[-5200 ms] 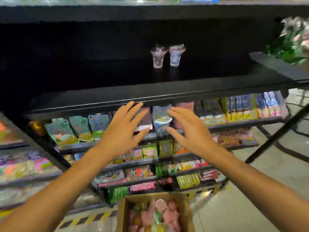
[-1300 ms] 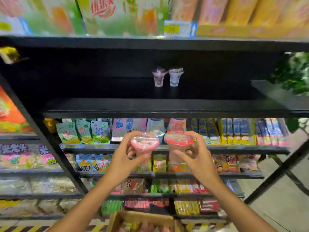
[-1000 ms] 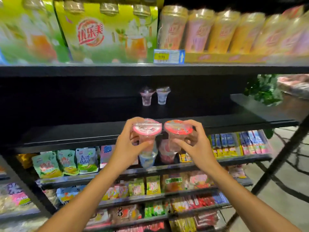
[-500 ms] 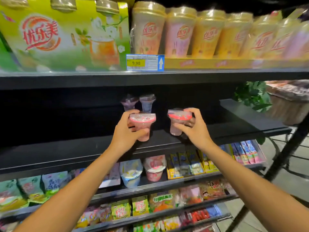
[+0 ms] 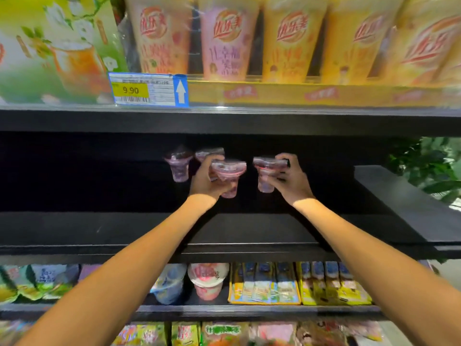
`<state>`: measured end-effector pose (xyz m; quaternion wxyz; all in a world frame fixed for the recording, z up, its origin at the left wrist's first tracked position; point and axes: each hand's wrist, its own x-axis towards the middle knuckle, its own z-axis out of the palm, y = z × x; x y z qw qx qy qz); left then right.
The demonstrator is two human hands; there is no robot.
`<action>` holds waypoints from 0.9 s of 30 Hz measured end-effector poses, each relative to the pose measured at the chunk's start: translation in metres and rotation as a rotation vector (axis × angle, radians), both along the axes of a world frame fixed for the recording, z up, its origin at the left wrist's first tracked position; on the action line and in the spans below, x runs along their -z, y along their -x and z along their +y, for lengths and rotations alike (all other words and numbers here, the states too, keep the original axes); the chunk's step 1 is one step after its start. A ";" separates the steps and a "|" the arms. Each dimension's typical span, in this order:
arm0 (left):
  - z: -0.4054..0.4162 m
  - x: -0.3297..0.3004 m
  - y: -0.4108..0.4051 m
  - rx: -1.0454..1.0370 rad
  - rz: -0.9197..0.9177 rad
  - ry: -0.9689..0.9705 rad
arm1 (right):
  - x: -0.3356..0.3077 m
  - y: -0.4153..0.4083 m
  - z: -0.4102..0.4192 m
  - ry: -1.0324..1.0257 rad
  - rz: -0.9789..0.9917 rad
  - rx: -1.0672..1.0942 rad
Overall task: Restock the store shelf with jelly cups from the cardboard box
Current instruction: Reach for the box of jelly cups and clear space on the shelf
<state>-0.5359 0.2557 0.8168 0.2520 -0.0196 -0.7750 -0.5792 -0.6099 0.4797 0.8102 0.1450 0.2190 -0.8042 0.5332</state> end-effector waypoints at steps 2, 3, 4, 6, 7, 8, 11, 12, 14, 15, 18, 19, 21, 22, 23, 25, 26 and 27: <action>0.003 0.005 0.008 0.019 0.013 -0.009 | 0.004 0.004 0.000 -0.025 0.027 -0.013; 0.005 0.006 0.009 0.025 0.008 0.019 | 0.007 0.006 0.002 -0.035 0.033 -0.016; 0.005 0.006 0.009 0.019 -0.007 0.081 | 0.008 0.007 0.004 -0.050 0.034 -0.016; 0.003 0.008 0.008 -0.025 -0.023 0.285 | 0.012 0.006 0.008 -0.110 0.093 0.008; 0.001 0.009 0.007 -0.073 -0.017 0.402 | 0.014 0.007 0.010 -0.152 0.150 0.036; -0.002 0.009 0.005 -0.137 0.004 0.522 | 0.015 0.007 0.012 -0.187 0.208 0.065; -0.007 0.004 0.003 -0.255 0.133 0.831 | 0.014 0.007 0.010 -0.298 0.346 0.140; -0.007 0.003 0.005 -0.246 0.181 0.887 | 0.013 0.007 0.007 -0.329 0.373 0.167; -0.005 0.002 0.010 -0.233 0.224 0.947 | 0.009 0.007 0.004 -0.367 0.401 0.205; -0.004 0.002 0.013 -0.246 0.223 0.961 | 0.008 0.009 0.002 -0.377 0.405 0.215; -0.002 0.003 0.023 -0.306 0.247 1.021 | 0.007 0.012 -0.002 -0.390 0.415 0.238; -0.002 0.002 0.027 -0.321 0.268 1.052 | 0.007 0.014 -0.003 -0.394 0.420 0.249; -0.001 0.000 0.035 -0.340 0.298 1.105 | 0.006 0.017 -0.004 -0.414 0.437 0.281; -0.001 0.000 0.038 -0.341 0.295 1.119 | 0.005 0.018 -0.004 -0.425 0.441 0.296; 0.000 -0.001 0.041 -0.338 0.284 1.128 | 0.005 0.018 -0.005 -0.432 0.436 0.307; 0.002 -0.001 0.043 -0.337 0.256 1.143 | 0.003 0.019 -0.007 -0.438 0.416 0.322; 0.002 -0.002 0.044 -0.337 0.240 1.147 | 0.002 0.019 -0.008 -0.444 0.400 0.328; 0.003 -0.002 0.044 -0.337 0.225 1.153 | 0.002 0.018 -0.009 -0.455 0.382 0.330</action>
